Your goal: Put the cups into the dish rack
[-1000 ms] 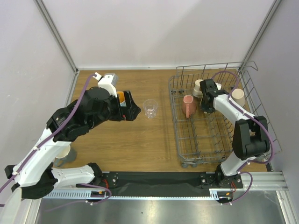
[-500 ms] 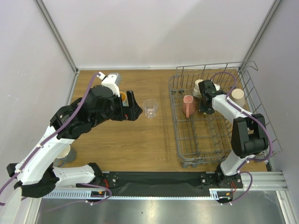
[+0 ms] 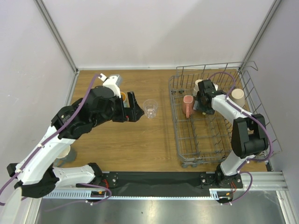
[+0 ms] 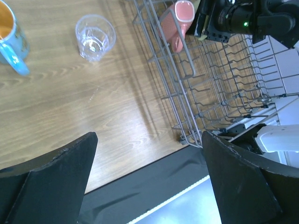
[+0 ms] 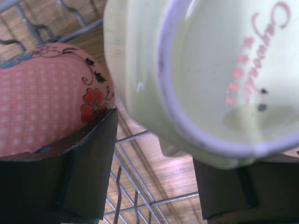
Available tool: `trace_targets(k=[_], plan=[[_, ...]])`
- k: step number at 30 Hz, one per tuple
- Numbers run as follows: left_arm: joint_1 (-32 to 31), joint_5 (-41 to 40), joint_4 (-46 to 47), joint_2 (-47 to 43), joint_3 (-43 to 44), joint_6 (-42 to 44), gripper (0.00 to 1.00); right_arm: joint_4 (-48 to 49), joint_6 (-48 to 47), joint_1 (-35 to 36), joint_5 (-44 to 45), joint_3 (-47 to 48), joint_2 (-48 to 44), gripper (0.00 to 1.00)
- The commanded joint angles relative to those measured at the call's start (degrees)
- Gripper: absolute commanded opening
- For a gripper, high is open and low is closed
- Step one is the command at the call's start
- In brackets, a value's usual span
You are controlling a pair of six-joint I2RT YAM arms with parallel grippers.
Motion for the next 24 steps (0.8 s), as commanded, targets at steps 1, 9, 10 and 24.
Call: trace_targets(k=[1,9,10,24], plan=[[0.4,1.9,0.5,-1.0,-1.4,-2.9,1.0,0.6,-0.5,-0.1,-0.6,1.2,-4.2,0.66],[0.4,5.8,2.8,-3.3,-6.4,-7.4,1.0,-3.2,-0.4,0.8,-4.7,1.0,-12.1,0.68],[0.4,5.8,3.2,-3.7,-7.6,-8.1,1.0,-3.7,-0.3,1.2,-5.4,0.9,-13.0,0.68],[0.6,5.1,6.5,-6.3,-16.9,-20.6,1.0,-14.5,0.4,4.8,-13.8,-0.4,-33.2,0.7]])
